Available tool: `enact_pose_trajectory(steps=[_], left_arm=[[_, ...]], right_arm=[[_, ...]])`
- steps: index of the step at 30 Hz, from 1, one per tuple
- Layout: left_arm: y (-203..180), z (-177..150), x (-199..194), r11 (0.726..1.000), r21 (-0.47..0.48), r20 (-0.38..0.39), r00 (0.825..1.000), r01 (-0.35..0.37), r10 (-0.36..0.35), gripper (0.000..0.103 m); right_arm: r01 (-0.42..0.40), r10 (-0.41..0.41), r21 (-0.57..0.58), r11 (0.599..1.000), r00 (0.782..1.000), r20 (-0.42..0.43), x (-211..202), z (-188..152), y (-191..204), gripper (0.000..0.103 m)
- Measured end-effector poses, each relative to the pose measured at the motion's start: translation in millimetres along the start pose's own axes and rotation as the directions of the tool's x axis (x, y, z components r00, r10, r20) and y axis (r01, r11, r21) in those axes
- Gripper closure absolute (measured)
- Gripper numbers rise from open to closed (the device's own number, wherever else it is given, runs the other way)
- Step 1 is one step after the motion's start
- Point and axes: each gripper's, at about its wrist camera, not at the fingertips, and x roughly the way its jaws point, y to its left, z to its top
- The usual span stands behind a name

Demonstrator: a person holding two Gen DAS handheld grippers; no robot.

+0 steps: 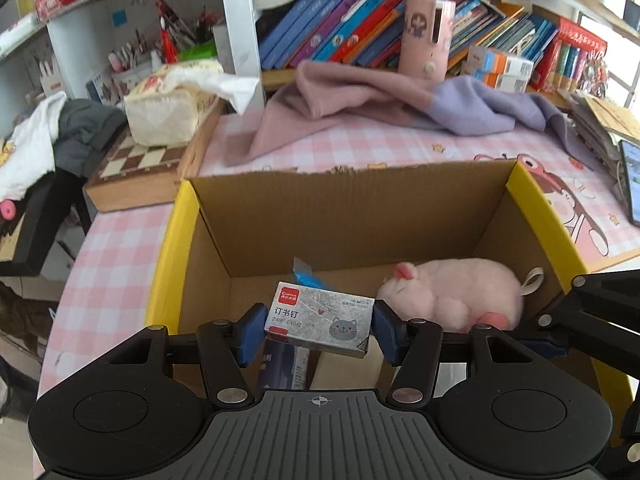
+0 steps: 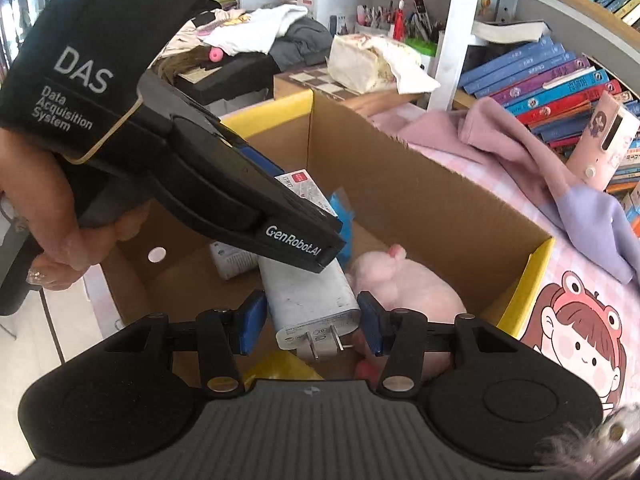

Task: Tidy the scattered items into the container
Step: 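Lower both items into the box and open both tools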

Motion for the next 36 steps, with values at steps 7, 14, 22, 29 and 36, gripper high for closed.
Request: enact_pose_trajectory(steps=[7,14,22,29,36], left_arm=[[-3.4,2.8,2.1,1.0,0.013,-0.014,1.0,0.008,-0.007,0.041],[-8.1,3.3,-25.1,1.0,-0.005,0.1,0.995,-0.001,0.001,0.026],[-10.1,-4.2,-69.5,0.999,-0.03,0.204,0.978,-0.03,0.036,0.025],[-10.3,-17.2,-119.5,0.996,-0.075,0.338,0.939,-0.045,0.068,0.018],[-18.4,-41.0,-155.9,0.996,-0.086,0.402,0.913,-0.036,0.068,0.018]], right_arm=[[-0.017,0.017,0.011,1.0,1.0,-0.01,2.5,0.4,-4.8,0.055],[-0.013,0.012,0.02,1.0,0.998,0.066,-13.6,4.9,-8.3,0.045],[0.02,-0.026,0.036,0.999,0.986,0.164,-42.7,8.5,-7.6,0.045],[0.105,-0.12,0.071,0.992,0.961,0.248,-82.9,-3.1,-10.1,0.044],[0.198,-0.229,0.126,0.972,0.92,0.318,-126.4,-23.5,-4.2,0.044]])
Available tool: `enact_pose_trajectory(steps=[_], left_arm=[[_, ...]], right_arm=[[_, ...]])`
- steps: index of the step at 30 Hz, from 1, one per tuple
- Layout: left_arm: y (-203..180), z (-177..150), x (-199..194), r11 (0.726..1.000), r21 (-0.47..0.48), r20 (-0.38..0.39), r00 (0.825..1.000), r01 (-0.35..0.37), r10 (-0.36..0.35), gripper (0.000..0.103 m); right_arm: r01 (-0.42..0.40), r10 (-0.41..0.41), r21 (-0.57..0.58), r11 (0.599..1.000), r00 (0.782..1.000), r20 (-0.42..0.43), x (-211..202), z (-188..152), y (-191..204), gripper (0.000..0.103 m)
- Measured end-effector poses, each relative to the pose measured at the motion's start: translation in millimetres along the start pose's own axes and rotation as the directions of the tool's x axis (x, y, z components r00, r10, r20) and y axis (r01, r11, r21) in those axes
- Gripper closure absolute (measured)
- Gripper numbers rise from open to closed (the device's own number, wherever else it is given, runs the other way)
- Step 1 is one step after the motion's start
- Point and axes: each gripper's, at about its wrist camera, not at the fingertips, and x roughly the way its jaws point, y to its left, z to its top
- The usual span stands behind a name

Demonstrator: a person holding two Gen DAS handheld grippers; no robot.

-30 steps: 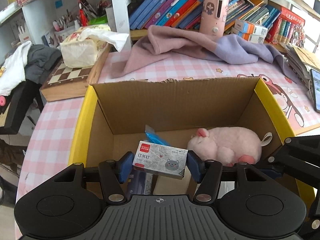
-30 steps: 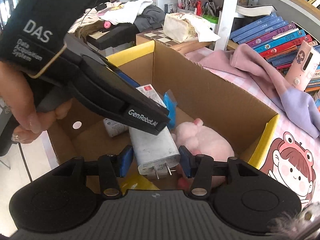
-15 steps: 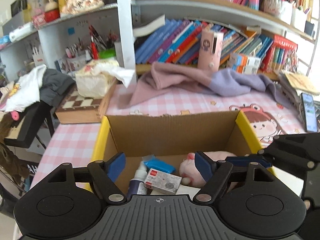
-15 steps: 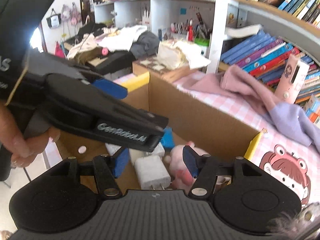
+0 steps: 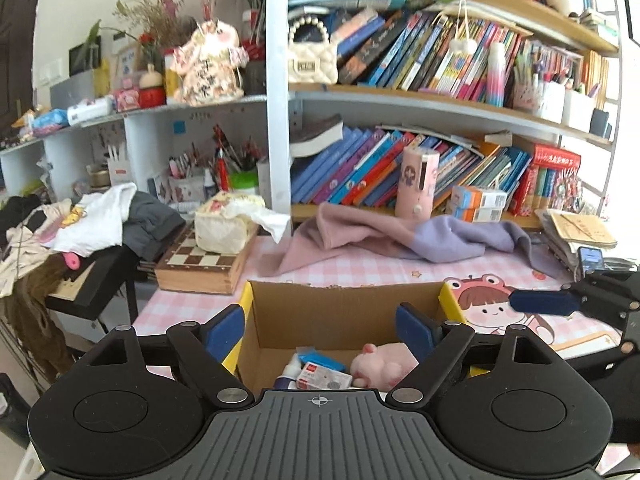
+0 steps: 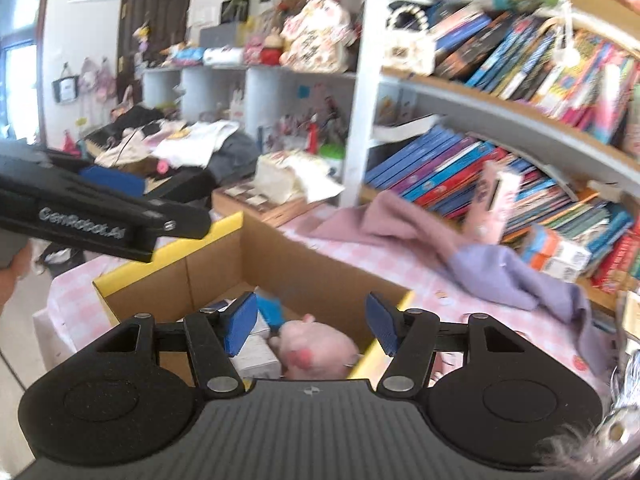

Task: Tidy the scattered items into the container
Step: 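Lower both items into the box and open both tools, then raise both tools out of the box and pull back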

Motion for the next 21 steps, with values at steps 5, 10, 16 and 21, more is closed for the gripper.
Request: enact_pose_trajectory(steps=[5,10,16,21], left_arm=[[-9.0,-13.5,-32.3,1.0,0.004,0.037,0.999,0.017,-0.017,0.017],[-21.5,-40.1,-62.5,1.0,0.007,0.049,0.999,0.023,-0.024,0.013],[-34.8,-75.6,-84.2,1.0,-0.003,0.003,1.0,-0.005,0.005,0.013],[-42.1,-100.8,-103.4,0.999,-0.022,0.006,0.999,-0.045,0.045,0.013]], right_arm=[[0.059,-0.06,0.031,0.998,0.997,0.038,-32.9,-9.1,4.6,0.044],[0.131,-0.132,0.02,0.991,0.99,0.053,-64.3,-28.7,16.2,0.047],[0.198,-0.198,0.048,0.979,0.98,0.014,-98.1,-61.8,23.1,0.047],[0.229,-0.228,0.082,0.97,0.974,-0.015,-122.0,-88.3,31.0,0.047]])
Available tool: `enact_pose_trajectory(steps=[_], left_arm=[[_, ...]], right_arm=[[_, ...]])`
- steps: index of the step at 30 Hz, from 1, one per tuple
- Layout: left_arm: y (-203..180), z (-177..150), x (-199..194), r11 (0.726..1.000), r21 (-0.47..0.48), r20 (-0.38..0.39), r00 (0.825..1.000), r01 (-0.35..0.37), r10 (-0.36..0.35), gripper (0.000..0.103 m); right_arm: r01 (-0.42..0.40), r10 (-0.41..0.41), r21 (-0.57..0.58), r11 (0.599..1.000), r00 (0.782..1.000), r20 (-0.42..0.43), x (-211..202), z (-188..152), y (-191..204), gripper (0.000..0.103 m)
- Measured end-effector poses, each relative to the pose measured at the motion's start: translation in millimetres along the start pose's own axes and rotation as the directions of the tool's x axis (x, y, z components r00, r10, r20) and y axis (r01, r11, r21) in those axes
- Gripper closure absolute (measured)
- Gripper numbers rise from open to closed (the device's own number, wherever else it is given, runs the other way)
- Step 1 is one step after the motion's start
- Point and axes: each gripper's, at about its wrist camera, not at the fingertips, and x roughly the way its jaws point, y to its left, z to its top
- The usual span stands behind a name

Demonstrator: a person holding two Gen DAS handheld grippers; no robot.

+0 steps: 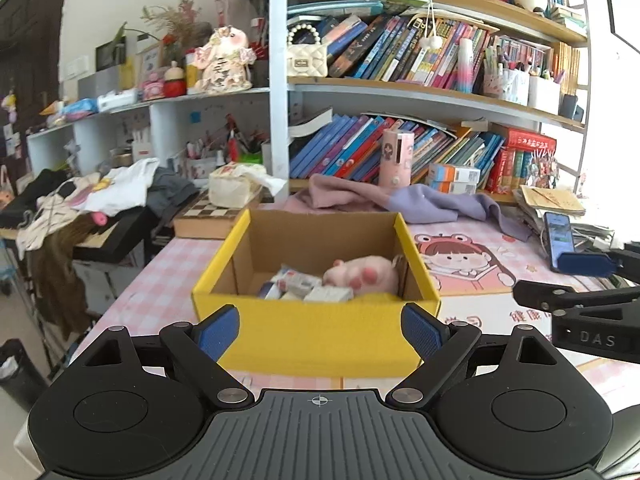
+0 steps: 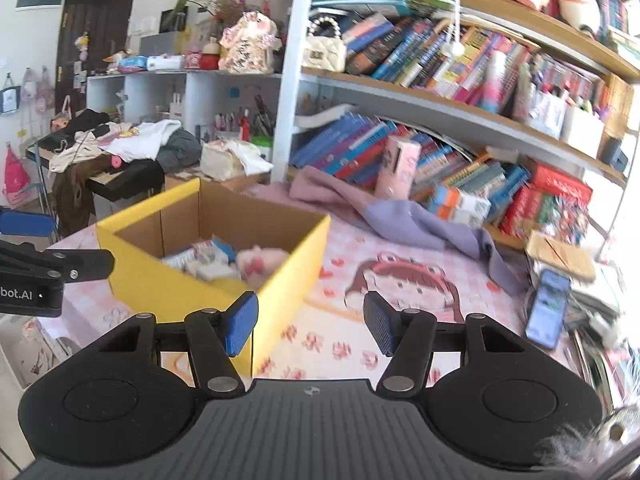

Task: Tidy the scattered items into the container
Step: 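Raise both tools out of the box and pull back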

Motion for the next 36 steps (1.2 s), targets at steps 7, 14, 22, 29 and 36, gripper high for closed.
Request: enact_pose_trajectory(steps=[7,14,22,29,36], left_arm=[[-12.6,-28.2,-21.6,1.0,-0.012,-0.001,1.0,-0.025,0.025,0.013],[-19.5,-43.6,-21.5,1.0,0.011,-0.084,0.996,-0.029,0.03,0.013],[-24.0,-59.5,-23.5,0.999,0.035,-0.142,0.989,-0.033,0.038,0.013],[-29.6,-62.8,-21.2,0.999,0.034,-0.173,0.984,-0.034,0.04,0.007],[-42.6,-62.1,-21.0,0.998,0.061,-0.177,0.984,-0.009,0.02,0.003]], right_arm=[[0.059,-0.058,0.045,0.997,0.998,-0.028,-24.1,-33.2,2.4,0.046],[0.086,-0.079,0.085,0.993,0.993,-0.089,-40.1,-56.2,4.3,0.045],[0.12,-0.094,0.153,0.981,0.981,-0.168,-41.2,-70.3,-2.7,0.045],[0.116,-0.085,0.157,0.981,0.978,-0.189,-45.8,-76.8,-2.7,0.024],[0.117,-0.082,0.158,0.98,0.974,-0.213,-49.9,-82.5,-9.7,0.013]])
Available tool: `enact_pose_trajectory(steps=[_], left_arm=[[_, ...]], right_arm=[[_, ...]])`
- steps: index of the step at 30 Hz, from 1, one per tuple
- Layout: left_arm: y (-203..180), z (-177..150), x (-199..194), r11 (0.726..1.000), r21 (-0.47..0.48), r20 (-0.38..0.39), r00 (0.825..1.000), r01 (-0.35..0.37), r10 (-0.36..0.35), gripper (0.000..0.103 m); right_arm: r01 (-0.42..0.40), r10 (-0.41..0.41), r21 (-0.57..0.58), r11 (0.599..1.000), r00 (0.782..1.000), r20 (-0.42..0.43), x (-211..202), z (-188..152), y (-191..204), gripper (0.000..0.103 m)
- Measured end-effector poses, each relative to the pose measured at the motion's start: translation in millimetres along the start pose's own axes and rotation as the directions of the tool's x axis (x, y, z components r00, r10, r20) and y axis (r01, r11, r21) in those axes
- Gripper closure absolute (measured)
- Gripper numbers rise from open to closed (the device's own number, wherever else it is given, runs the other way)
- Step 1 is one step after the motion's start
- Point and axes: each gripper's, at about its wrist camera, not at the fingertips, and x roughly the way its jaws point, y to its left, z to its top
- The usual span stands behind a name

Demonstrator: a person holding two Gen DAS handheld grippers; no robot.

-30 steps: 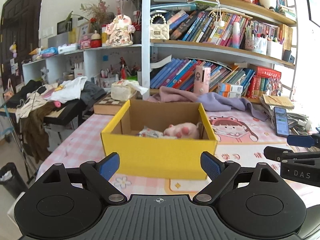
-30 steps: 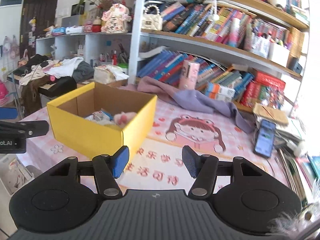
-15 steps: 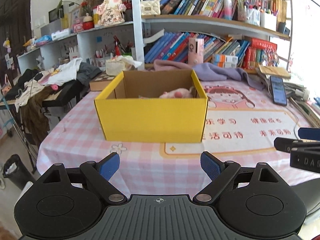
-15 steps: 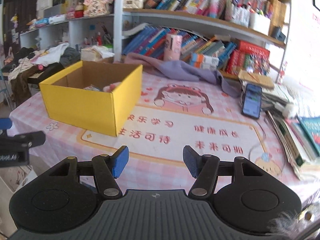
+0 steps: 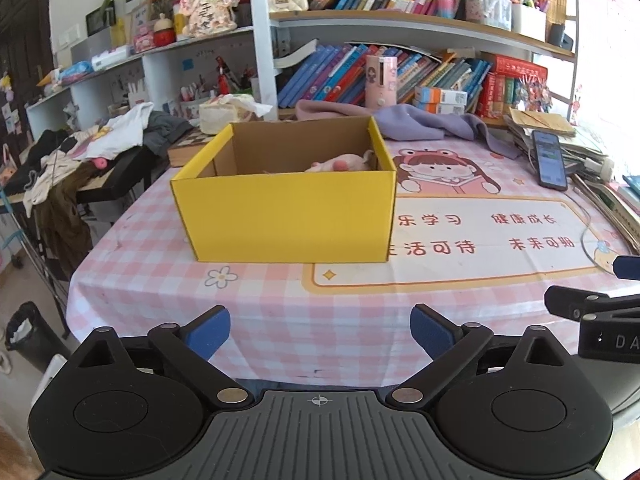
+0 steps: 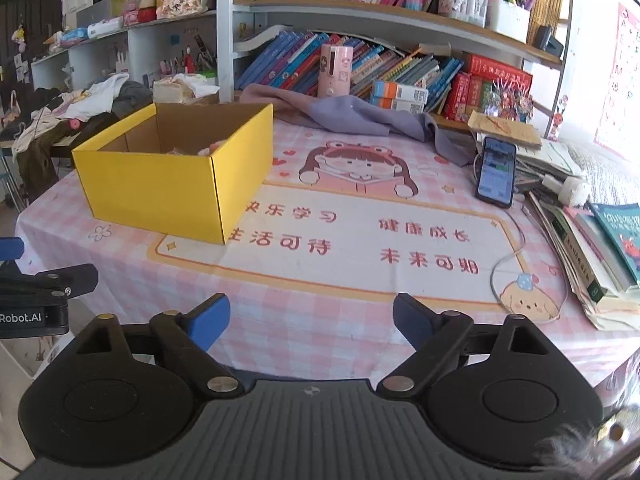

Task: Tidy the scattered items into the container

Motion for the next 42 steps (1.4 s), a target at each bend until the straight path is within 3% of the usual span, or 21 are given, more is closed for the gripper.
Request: enact_pose_trajectory(steps=[11,14,42], left_arm=[[-9.3,-3.3,4.2,1.0,0.005,-0.054,0.999,-0.004,0.004,0.002],[-11.2,-5.2,3.7,1.0,0.005,-0.061,0.998,-0.003,0.003,0.002],[-10.1,-8.2,8.6,0.999,0.017,-0.101,0.994,0.05,-0.048,0.0]], right_arm=[[0.024,-0.023,0.036,0.999,0.999,-0.029,-5.0,-8.0,-14.8,0.01],[0.02,-0.019,0.037,0.999,0.999,-0.029,-6.9,-9.7,-15.6,0.006],[0.035,-0.033,0.06,0.998,0.999,-0.043,-10.9,-12.7,-14.7,0.002]])
